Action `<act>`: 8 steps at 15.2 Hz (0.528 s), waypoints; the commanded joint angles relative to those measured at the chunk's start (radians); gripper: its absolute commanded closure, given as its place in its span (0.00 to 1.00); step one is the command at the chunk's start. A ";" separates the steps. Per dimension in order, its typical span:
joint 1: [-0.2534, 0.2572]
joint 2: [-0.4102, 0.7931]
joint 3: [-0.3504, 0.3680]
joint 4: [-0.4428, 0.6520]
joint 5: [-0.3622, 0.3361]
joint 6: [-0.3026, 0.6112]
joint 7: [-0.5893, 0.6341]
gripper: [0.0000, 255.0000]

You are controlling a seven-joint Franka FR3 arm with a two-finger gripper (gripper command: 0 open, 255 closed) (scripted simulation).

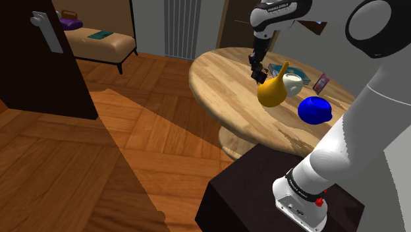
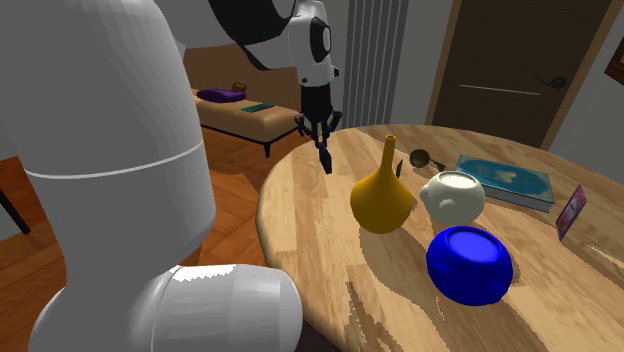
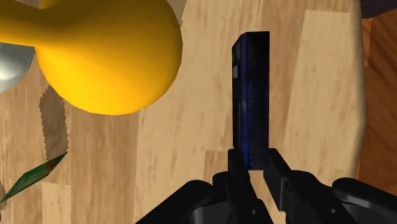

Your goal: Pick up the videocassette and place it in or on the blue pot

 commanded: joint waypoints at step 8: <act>-0.038 -0.075 -0.037 -0.026 -0.025 -0.039 -0.071 1.00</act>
